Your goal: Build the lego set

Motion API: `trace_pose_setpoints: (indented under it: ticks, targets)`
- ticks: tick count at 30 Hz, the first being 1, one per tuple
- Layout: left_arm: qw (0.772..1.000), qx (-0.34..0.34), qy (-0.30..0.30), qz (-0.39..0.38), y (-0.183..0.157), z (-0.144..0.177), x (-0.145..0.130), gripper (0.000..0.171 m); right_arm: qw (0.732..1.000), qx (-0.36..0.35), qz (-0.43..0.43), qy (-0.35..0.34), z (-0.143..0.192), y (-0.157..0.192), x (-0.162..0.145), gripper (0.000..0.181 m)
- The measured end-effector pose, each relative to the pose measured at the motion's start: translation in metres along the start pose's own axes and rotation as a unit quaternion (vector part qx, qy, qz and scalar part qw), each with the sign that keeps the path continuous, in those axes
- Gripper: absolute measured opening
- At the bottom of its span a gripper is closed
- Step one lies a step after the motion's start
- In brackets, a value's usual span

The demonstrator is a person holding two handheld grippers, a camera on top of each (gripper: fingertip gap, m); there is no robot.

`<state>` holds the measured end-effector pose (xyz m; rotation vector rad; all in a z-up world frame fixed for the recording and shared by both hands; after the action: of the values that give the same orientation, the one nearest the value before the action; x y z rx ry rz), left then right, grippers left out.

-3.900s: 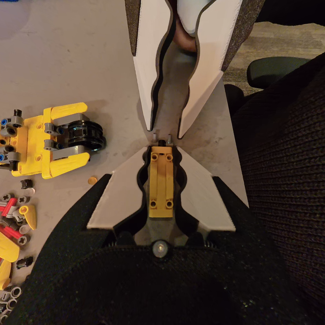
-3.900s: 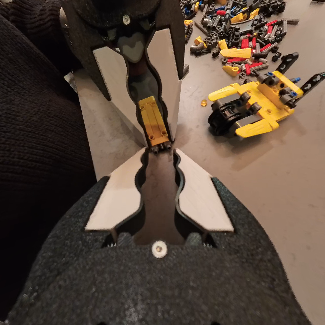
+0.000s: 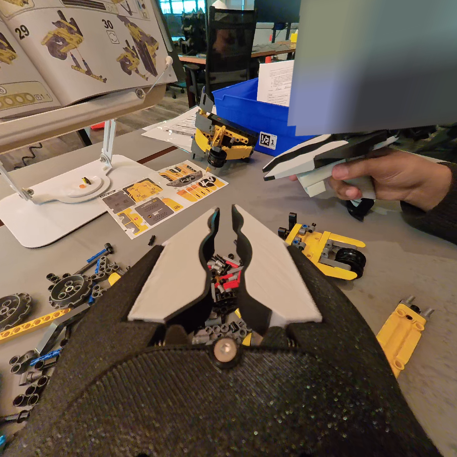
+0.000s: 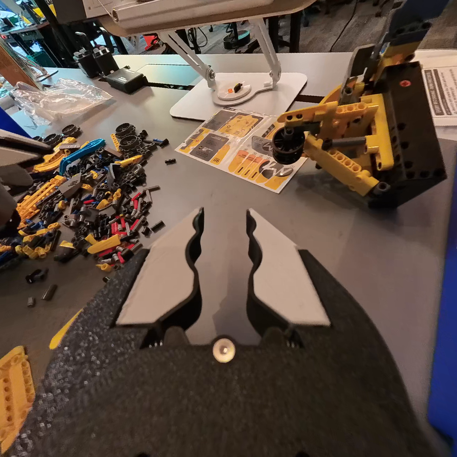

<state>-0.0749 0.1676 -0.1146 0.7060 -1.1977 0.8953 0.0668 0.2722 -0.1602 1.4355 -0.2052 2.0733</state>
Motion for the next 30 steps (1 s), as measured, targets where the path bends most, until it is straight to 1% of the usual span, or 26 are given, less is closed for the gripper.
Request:
trace_pose_setpoints:
  ticks: [3,7,14,30]
  targets:
    - [1.0,0.017,0.001,-0.002,0.0039,-0.0012,-0.001,0.01,1.0,0.009,-0.024,0.005,-0.0004,-0.002,-0.0018,0.036]
    - [1.0,0.019,0.006,-0.002,0.0048,-0.0023,-0.0027,0.01,0.999,0.019,-0.049,0.008,-0.0007,-0.0038,-0.0031,0.037]
    - [1.0,0.014,0.005,-0.005,0.0032,-0.0025,-0.0028,0.017,0.999,0.013,-0.026,0.017,-0.0025,0.0002,-0.0046,0.04]
    - [1.0,0.012,0.011,-0.015,0.0015,-0.0042,-0.0049,0.024,1.0,0.006,0.005,0.022,-0.0035,0.0059,-0.0056,0.041]
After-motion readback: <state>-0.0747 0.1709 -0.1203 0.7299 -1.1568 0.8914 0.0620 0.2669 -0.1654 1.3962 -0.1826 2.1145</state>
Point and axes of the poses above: each gripper's, where its closed fingertips meet, z back along the fingers, x out of its top, y = z × x across the jaws, the point moved 3 cm from there along z, back along the fingers
